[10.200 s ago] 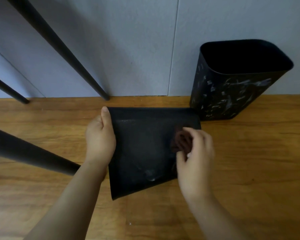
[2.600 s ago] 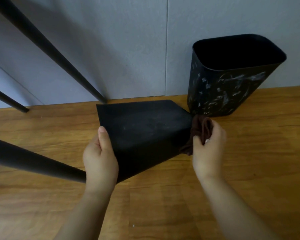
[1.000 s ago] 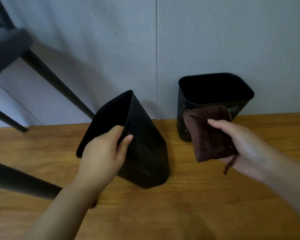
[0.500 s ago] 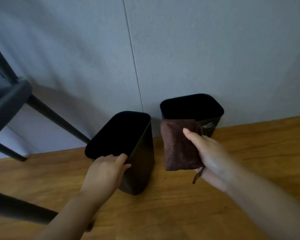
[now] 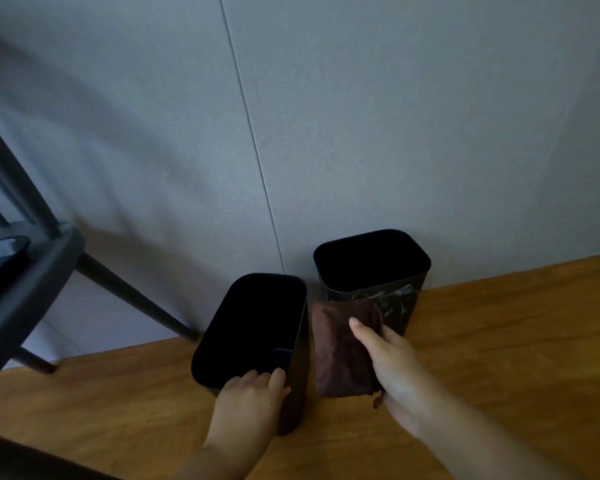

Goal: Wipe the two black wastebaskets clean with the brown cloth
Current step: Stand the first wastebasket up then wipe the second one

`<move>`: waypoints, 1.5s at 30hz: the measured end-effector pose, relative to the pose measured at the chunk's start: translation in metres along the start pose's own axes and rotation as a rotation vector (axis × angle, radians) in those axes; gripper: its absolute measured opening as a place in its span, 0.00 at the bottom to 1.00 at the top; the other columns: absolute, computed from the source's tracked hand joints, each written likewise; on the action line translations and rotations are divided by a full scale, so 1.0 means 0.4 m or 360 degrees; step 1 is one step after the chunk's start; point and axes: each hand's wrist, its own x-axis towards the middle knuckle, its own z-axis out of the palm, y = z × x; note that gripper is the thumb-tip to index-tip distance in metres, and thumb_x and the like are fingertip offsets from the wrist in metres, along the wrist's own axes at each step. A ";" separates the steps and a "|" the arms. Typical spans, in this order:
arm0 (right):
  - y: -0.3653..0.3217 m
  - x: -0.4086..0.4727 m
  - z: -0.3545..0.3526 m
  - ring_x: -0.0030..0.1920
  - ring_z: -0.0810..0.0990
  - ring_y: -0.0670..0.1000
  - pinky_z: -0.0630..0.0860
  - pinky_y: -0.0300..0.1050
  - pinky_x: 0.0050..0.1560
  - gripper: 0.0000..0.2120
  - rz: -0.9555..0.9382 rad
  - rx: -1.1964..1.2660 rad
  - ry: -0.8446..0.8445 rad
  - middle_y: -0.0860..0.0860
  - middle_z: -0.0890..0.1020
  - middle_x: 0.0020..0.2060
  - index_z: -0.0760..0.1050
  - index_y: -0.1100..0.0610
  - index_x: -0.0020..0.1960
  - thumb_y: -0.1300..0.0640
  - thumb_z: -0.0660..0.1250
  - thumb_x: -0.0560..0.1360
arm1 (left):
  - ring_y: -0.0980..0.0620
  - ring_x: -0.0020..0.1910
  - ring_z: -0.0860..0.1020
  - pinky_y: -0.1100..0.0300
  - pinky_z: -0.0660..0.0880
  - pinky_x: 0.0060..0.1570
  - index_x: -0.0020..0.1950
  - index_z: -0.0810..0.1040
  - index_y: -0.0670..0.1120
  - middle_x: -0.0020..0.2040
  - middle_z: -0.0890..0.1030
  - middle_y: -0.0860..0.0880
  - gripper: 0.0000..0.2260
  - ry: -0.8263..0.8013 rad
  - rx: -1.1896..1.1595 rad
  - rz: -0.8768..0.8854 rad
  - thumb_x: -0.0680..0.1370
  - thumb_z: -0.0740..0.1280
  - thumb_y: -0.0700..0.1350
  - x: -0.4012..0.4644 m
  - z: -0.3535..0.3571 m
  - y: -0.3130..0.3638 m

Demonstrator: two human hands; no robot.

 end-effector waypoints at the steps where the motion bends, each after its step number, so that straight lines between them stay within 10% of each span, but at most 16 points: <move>1: 0.000 0.000 -0.001 0.58 0.80 0.52 0.75 0.55 0.63 0.19 0.0016 0.0007 0.0012 0.49 0.81 0.57 0.74 0.49 0.65 0.46 0.67 0.76 | 0.58 0.25 0.74 0.63 0.69 0.24 0.36 0.76 0.55 0.26 0.75 0.55 0.12 -0.0037 -0.0014 0.0013 0.65 0.78 0.55 0.007 -0.001 0.005; 6: -0.017 -0.006 -0.015 0.57 0.80 0.54 0.76 0.56 0.62 0.18 0.0050 -0.0030 0.0017 0.51 0.82 0.56 0.76 0.51 0.64 0.48 0.69 0.76 | 0.58 0.54 0.76 0.62 0.73 0.52 0.61 0.71 0.56 0.54 0.78 0.58 0.15 -0.0018 -0.0440 -0.0457 0.79 0.58 0.62 0.042 -0.074 0.025; 10: -0.053 -0.016 -0.033 0.57 0.81 0.52 0.76 0.56 0.62 0.17 -0.0056 -0.0027 -0.0162 0.50 0.84 0.54 0.79 0.50 0.59 0.51 0.73 0.71 | 0.61 0.53 0.78 0.65 0.76 0.51 0.59 0.74 0.57 0.52 0.79 0.59 0.10 0.0281 -0.1421 -0.0727 0.79 0.62 0.55 0.060 -0.219 0.021; 13: -0.091 -0.041 -0.028 0.57 0.82 0.52 0.77 0.55 0.61 0.24 -0.0175 -0.0081 -0.0327 0.49 0.85 0.53 0.79 0.50 0.60 0.50 0.76 0.65 | 0.58 0.55 0.79 0.69 0.77 0.47 0.64 0.70 0.56 0.58 0.78 0.55 0.21 -0.0160 -0.2360 -0.0523 0.73 0.68 0.56 0.070 -0.317 0.059; 18: -0.123 -0.073 -0.014 0.55 0.83 0.47 0.79 0.52 0.58 0.27 -0.0398 -0.0258 -0.0341 0.45 0.84 0.52 0.78 0.45 0.59 0.37 0.72 0.62 | 0.60 0.59 0.78 0.66 0.77 0.54 0.73 0.60 0.53 0.63 0.76 0.56 0.42 -0.0380 -0.2436 -0.0391 0.64 0.77 0.54 0.072 -0.325 0.118; 27: -0.141 -0.060 -0.074 0.56 0.82 0.50 0.78 0.51 0.59 0.16 -0.0173 0.0072 -0.0236 0.49 0.84 0.55 0.78 0.52 0.62 0.50 0.66 0.76 | 0.37 0.57 0.80 0.42 0.77 0.56 0.64 0.75 0.42 0.58 0.81 0.37 0.17 -0.0494 -0.3559 -0.0880 0.76 0.64 0.43 0.022 -0.348 0.065; 31: -0.110 -0.042 -0.078 0.56 0.81 0.52 0.78 0.55 0.59 0.16 -0.0134 -0.0249 -0.0091 0.50 0.81 0.56 0.74 0.52 0.64 0.51 0.66 0.78 | 0.36 0.55 0.81 0.43 0.79 0.51 0.64 0.75 0.38 0.57 0.81 0.35 0.17 -0.0437 -0.3649 -0.0945 0.77 0.62 0.44 0.019 -0.364 0.054; 34: -0.116 -0.071 -0.049 0.57 0.76 0.45 0.75 0.38 0.53 0.12 -0.0701 -0.0913 0.0249 0.45 0.76 0.55 0.72 0.50 0.60 0.52 0.66 0.77 | 0.36 0.53 0.82 0.42 0.81 0.48 0.64 0.75 0.42 0.56 0.82 0.36 0.16 -0.0334 -0.3579 -0.0912 0.76 0.64 0.43 0.023 -0.374 0.054; 39: -0.171 -0.189 0.046 0.57 0.69 0.33 0.68 0.28 0.52 0.20 -0.1289 -0.1414 -0.0332 0.33 0.72 0.52 0.70 0.37 0.56 0.32 0.64 0.67 | 0.41 0.55 0.82 0.43 0.79 0.53 0.65 0.74 0.45 0.56 0.83 0.40 0.17 -0.0263 -0.3300 -0.0699 0.77 0.64 0.49 0.025 -0.377 0.065; 45: -0.141 -0.151 0.051 0.54 0.71 0.35 0.70 0.28 0.48 0.16 -0.1370 -0.1602 -0.0138 0.35 0.71 0.51 0.71 0.41 0.55 0.44 0.72 0.70 | 0.41 0.65 0.76 0.45 0.72 0.64 0.69 0.73 0.44 0.64 0.78 0.40 0.25 -0.0478 -0.3382 -0.0373 0.79 0.57 0.59 0.017 -0.377 0.072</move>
